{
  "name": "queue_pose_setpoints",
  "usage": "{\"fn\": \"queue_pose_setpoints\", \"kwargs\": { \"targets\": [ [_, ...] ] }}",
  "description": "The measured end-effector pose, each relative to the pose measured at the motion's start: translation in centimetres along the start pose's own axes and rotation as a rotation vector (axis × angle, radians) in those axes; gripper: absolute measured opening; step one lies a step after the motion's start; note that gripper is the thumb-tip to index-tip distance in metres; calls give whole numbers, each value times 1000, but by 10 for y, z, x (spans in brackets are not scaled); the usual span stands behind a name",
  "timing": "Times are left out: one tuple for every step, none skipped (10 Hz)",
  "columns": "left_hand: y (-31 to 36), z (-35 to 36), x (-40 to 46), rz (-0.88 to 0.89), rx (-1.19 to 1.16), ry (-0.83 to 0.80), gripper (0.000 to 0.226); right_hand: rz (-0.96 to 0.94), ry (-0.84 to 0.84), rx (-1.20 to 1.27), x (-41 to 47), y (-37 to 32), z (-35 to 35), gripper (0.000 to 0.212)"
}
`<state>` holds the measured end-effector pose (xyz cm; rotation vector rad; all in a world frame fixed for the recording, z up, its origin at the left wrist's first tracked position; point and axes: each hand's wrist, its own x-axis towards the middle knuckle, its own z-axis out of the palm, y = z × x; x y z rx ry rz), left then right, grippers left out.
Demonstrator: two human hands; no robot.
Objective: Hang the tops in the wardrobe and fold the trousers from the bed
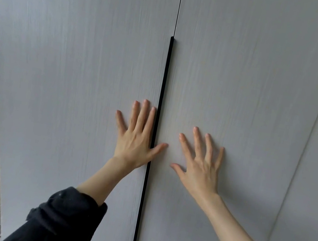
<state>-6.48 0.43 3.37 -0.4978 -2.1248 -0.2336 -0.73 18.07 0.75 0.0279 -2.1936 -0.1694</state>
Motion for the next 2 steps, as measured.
{"fn": "queue_pose_setpoints", "kwargs": {
  "targets": [
    [-4, 8, 3, 17, 35, 52, 93, -35, 56, 42, 2, 1, 3, 90],
    [-4, 12, 1, 19, 36, 68, 92, -10, -34, 321, 4, 10, -11, 69]
  ]
}}
